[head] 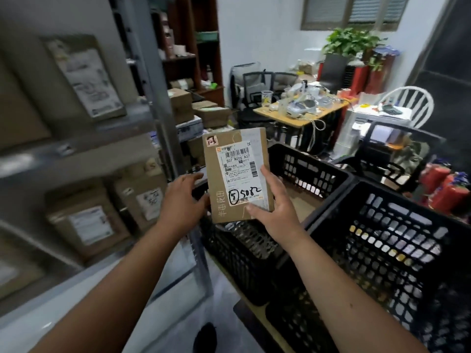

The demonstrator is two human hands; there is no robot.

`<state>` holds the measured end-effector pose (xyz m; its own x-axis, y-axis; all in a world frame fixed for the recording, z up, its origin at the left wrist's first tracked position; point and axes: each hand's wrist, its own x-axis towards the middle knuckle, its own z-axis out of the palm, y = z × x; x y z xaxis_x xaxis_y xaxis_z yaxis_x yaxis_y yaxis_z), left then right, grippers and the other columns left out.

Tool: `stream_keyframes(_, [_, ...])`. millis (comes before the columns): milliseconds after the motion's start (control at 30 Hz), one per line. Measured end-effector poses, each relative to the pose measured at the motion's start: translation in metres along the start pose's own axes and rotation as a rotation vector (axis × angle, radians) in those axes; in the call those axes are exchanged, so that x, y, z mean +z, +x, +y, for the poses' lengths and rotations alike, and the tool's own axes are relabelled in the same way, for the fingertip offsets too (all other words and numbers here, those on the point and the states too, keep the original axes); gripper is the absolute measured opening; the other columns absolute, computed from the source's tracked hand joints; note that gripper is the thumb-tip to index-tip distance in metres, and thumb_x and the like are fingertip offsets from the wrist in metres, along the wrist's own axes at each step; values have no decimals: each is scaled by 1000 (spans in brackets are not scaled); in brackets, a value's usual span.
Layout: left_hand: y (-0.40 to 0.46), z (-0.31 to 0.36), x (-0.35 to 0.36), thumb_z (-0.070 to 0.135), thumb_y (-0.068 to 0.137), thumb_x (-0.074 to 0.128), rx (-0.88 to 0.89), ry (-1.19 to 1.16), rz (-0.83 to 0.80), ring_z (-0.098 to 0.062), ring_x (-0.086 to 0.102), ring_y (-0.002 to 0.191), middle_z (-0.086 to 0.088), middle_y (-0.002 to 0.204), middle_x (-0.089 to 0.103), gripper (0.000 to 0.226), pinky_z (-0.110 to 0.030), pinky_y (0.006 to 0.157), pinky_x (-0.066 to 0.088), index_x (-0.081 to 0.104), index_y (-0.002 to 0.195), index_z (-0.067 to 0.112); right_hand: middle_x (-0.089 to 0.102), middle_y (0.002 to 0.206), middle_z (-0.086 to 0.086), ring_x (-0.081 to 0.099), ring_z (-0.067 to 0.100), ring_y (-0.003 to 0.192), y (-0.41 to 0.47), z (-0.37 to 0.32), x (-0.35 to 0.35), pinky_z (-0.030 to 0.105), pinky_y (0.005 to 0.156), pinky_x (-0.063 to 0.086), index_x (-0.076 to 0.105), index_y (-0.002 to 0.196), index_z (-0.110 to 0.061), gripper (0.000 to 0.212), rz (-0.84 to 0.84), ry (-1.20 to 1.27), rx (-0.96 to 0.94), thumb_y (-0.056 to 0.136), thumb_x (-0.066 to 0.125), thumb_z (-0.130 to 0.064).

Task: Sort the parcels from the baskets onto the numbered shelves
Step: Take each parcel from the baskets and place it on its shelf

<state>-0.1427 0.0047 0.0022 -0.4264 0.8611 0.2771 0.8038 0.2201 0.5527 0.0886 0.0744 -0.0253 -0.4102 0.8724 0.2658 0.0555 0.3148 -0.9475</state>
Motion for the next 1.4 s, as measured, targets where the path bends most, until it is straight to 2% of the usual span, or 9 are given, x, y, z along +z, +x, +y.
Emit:
stream_keyframes(100, [-36, -3, -25, 34, 94, 74, -104, -16, 60, -27, 52, 136, -6, 147, 57, 56, -45, 114, 43, 56, 146, 24, 32, 159, -19, 41, 8, 145, -15, -17, 16, 47, 113, 50, 40, 146, -67, 90, -91, 65, -17, 89, 80, -11])
stream_keyframes(300, [-106, -25, -77, 47, 93, 74, -381, -176, 214, -25, 59, 131, 2, 147, 58, 60, -51, 106, 52, 53, 147, 33, 39, 159, -15, 45, 9, 143, -35, -41, 66, 43, 113, 50, 43, 146, -64, 88, -276, 209, -54, 90, 78, -5])
stream_keyframes(400, [-135, -44, -106, 35, 97, 73, -441, -127, 298, -21, 56, 134, 1, 151, 56, 56, -45, 111, 48, 53, 148, 26, 34, 162, -15, 41, 12, 147, -44, -51, 106, 44, 114, 49, 39, 145, -68, 88, -397, 217, -69, 90, 77, -11])
stream_keyframes(467, [-152, -56, -127, 30, 98, 72, -479, -114, 341, -17, 61, 124, 3, 146, 58, 51, -39, 105, 50, 56, 146, 26, 32, 162, -17, 38, 9, 148, -52, -62, 135, 28, 111, 49, 38, 145, -66, 87, -450, 248, -92, 92, 76, -9])
stream_keyframes(533, [-172, -73, -146, 32, 96, 73, -509, -85, 373, -21, 64, 121, 0, 139, 64, 47, -46, 104, 54, 60, 140, 27, 32, 161, -20, 38, 4, 146, -61, -71, 164, 14, 103, 48, 40, 147, -61, 86, -504, 265, -103, 93, 74, -5])
stream_keyframes(667, [-215, -104, -183, 29, 96, 72, -593, -61, 450, -23, 60, 128, -1, 139, 64, 42, -46, 108, 51, 62, 137, 27, 36, 157, -19, 46, 3, 141, -84, -91, 220, 12, 99, 49, 38, 150, -60, 88, -632, 282, -107, 92, 73, -3])
stream_keyframes(800, [-251, -135, -230, 24, 95, 74, -626, 43, 494, -25, 54, 134, -5, 143, 59, 49, -42, 111, 45, 61, 142, 23, 34, 158, -16, 46, 7, 141, -107, -116, 275, 17, 99, 53, 38, 150, -60, 89, -685, 316, -137, 92, 73, -3])
stream_keyframes(933, [-277, -164, -282, 19, 92, 75, -627, 100, 499, -30, 53, 134, -11, 145, 55, 57, -47, 114, 43, 55, 146, 20, 36, 160, -13, 48, 15, 143, -130, -140, 329, 42, 109, 54, 36, 149, -65, 89, -710, 365, -132, 89, 74, -12])
stream_keyframes(1400, [-291, -232, -427, 35, 97, 71, -389, 246, 556, -29, 46, 141, -2, 154, 48, 58, -53, 114, 45, 49, 150, 29, 38, 160, -12, 47, 13, 143, -151, -239, 440, 45, 109, 54, 35, 151, -62, 89, -628, 397, -310, 94, 71, -4])
